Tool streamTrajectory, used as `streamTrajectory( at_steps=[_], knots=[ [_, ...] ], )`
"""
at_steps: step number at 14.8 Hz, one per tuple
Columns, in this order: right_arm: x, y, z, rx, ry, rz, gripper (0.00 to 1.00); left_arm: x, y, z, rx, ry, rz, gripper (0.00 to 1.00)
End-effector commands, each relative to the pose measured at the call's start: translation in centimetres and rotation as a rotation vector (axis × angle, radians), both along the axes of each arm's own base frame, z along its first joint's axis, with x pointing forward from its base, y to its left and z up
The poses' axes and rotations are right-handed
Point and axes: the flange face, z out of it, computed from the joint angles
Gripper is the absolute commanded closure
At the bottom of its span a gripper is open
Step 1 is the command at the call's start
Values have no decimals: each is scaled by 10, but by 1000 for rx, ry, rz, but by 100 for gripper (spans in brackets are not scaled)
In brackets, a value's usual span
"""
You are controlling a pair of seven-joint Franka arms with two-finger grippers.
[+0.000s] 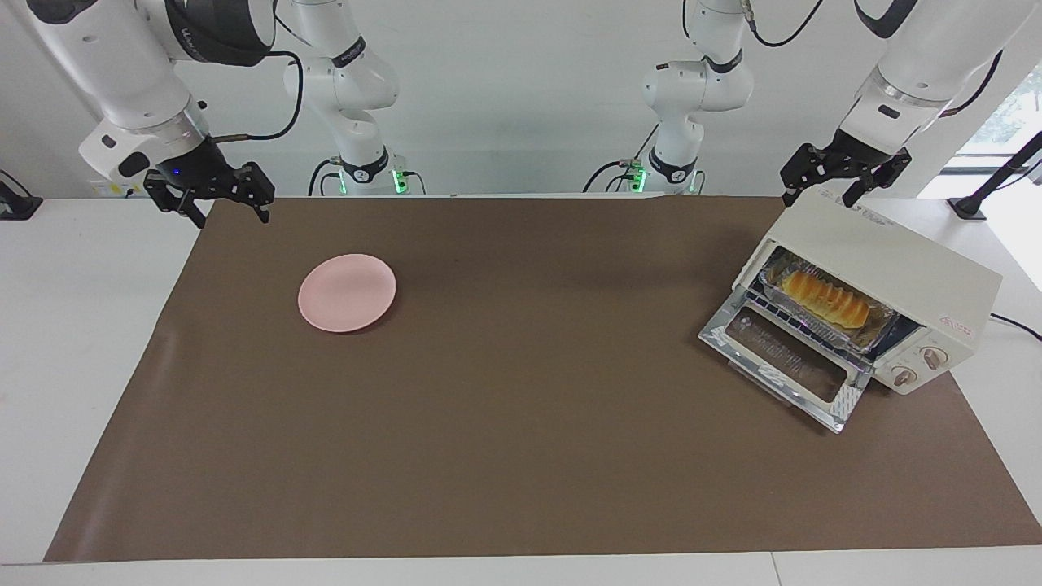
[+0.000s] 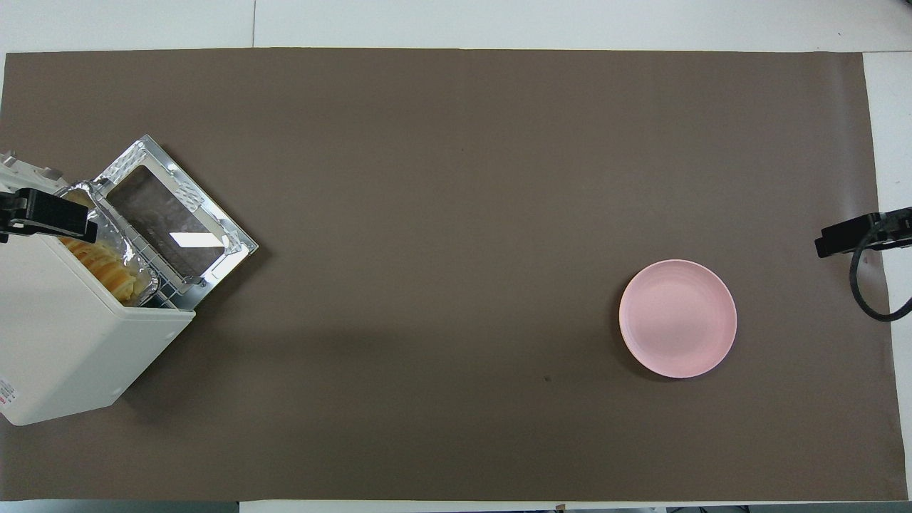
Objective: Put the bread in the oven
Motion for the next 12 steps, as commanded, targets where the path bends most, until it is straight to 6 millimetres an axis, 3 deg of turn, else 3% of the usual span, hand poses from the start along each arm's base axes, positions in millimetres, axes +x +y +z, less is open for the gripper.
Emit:
streamTrajectory(
  at_steps=[1, 5, 8, 12],
  knots=[
    [-5, -1, 0, 2, 6, 15, 0, -10, -27, -25, 23, 5, -53, 0],
    [-5, -1, 0, 2, 6, 15, 0, -11, -26, -34, 21, 17, -54, 0],
    [-5, -1, 0, 2, 6, 15, 0, -6, -22, -23, 6, -12, -37, 0],
    [-5, -2, 0, 2, 6, 14, 0, -1, -17, -25, 9, -32, -24, 0]
  ],
)
